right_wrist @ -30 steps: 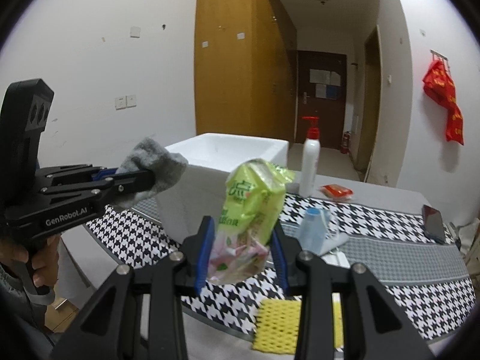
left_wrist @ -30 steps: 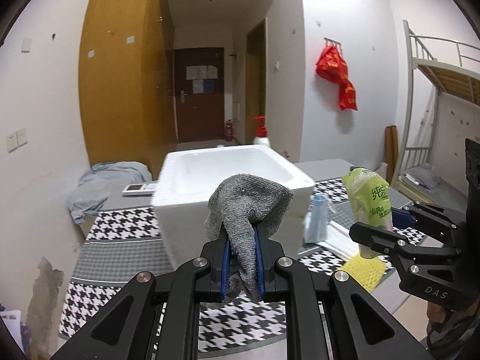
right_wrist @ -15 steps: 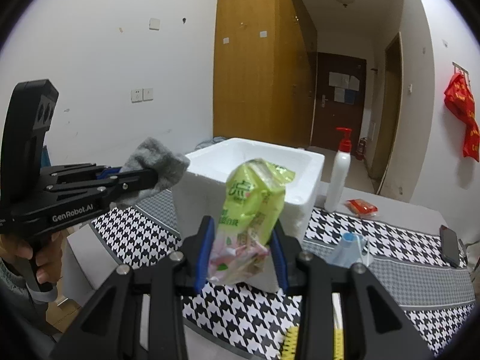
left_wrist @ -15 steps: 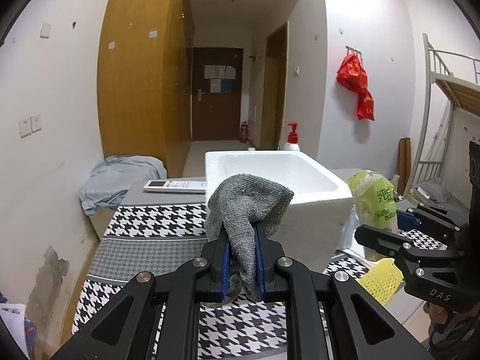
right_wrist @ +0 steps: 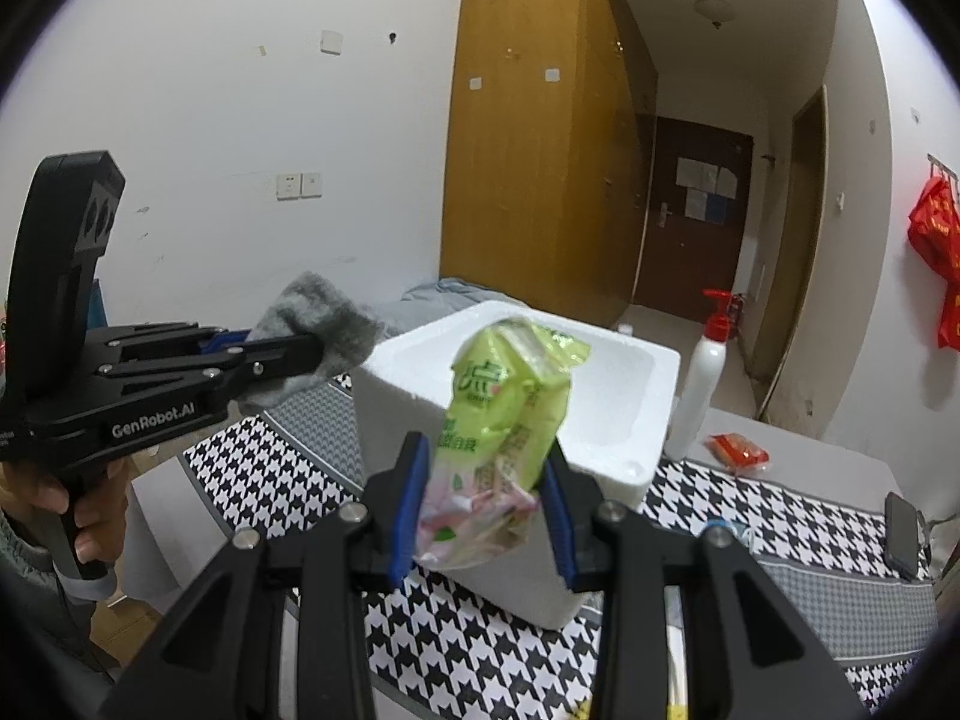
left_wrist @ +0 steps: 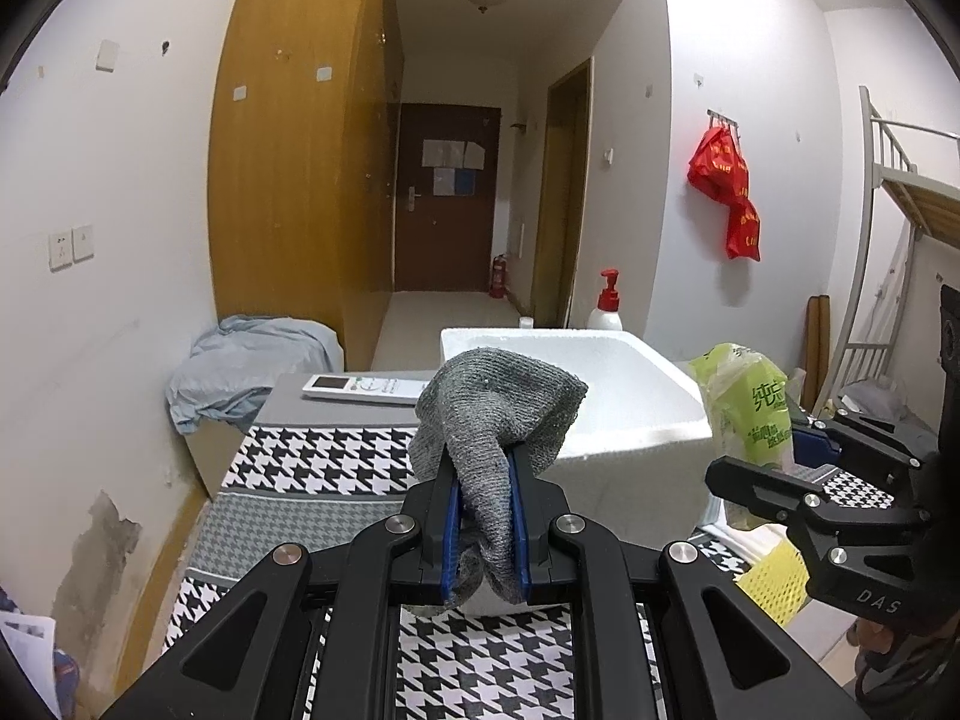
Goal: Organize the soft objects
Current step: 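Carry the grey sock and green bag toward the white foam box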
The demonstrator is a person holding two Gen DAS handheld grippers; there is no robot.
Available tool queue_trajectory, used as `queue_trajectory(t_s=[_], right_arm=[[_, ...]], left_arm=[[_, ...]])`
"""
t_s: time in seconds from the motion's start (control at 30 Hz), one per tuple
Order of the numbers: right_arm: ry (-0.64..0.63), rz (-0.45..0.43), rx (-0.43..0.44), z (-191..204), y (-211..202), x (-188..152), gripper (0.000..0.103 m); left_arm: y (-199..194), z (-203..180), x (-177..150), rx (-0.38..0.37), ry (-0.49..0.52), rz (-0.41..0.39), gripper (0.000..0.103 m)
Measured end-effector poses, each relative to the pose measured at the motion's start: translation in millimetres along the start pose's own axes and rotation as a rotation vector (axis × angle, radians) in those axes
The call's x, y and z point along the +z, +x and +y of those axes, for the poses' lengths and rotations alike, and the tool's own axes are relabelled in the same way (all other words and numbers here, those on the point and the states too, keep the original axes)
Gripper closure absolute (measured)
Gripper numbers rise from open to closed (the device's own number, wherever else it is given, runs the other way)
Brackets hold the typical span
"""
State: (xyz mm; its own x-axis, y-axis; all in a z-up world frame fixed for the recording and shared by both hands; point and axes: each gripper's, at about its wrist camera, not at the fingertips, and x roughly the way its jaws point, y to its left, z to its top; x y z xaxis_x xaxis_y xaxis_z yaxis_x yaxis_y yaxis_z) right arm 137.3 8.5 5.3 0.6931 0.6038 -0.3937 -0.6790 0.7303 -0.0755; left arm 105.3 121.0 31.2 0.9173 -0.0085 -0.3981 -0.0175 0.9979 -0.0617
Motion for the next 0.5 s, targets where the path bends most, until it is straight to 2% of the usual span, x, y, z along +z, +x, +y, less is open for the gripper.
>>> queue_trajectory(t_s=[0.5], right_arm=[[-0.025, -0.022, -0.015, -2.4, 1.3, 18.4, 0.062]], left_arm=[[0.4, -0.6, 16.8, -0.028, 0.003, -0.026, 0.088]])
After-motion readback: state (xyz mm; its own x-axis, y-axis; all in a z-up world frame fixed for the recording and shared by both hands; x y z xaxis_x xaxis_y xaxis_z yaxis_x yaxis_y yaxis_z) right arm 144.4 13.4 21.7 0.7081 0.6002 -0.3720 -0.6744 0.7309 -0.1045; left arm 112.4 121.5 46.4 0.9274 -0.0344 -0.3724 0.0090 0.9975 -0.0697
